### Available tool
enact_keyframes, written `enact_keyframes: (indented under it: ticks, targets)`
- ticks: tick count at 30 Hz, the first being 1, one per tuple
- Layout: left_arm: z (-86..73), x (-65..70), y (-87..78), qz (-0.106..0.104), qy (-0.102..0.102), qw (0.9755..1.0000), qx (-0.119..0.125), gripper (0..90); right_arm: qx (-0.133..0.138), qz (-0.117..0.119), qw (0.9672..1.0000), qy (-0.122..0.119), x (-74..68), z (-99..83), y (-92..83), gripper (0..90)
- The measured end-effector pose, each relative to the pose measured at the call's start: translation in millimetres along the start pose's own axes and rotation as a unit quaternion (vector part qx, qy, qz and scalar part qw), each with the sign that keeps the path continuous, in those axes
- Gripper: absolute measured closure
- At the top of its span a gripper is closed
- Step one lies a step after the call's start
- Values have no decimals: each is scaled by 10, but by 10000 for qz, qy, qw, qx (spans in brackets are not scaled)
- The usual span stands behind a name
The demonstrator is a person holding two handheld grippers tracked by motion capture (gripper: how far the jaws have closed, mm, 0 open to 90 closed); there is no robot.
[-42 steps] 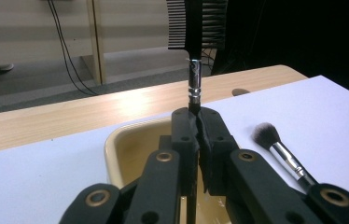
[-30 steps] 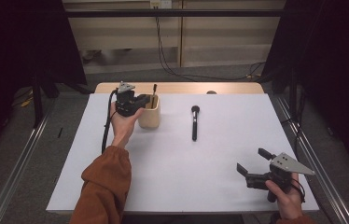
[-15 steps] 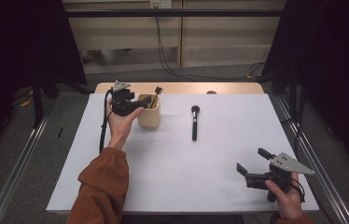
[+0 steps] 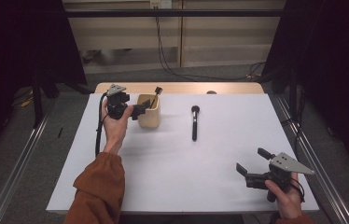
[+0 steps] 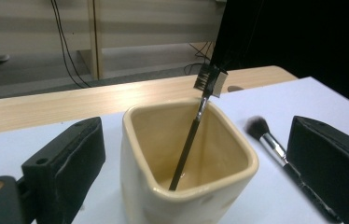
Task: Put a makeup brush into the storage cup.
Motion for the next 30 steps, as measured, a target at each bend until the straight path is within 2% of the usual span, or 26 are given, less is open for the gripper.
enact_keyframes:
  ticks: [4, 7, 10, 20, 22, 30]
  targets:
    - [-40, 23, -50, 136, 158, 9998, -35, 47, -5, -1, 10000, 0, -1, 0, 1, 0]
    - [-80, 31, -83, 160, 297, 9994, -24, 49, -11, -1, 10000, -5, 0, -1, 3, 0]
    - [-102, 22, -119, 190, 314, 9993, 32, 49, -13, -6, 10000, -5, 0, 0, 3, 0]
    - [-100, 39, -272, 32, 295, 9993, 205, 54, -11, -12, 10000, -9, 0, 0, 3, 0]
    - [-121, 52, -298, -76, 357, 9992, 180, 55, -7, -11, 10000, -12, 0, 1, 2, 0]
    - [-210, 144, -410, -90, 497, 9982, 318, 52, -16, -12, 10000, -10, -2, 3, 8, 0]
Point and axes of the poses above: each handheld gripper's, and its own axes: y roughly forward along the jaws, z roughly out of its top, x roughly to its right, the point moved 2 cm from there along y, roughly forward along the jaws
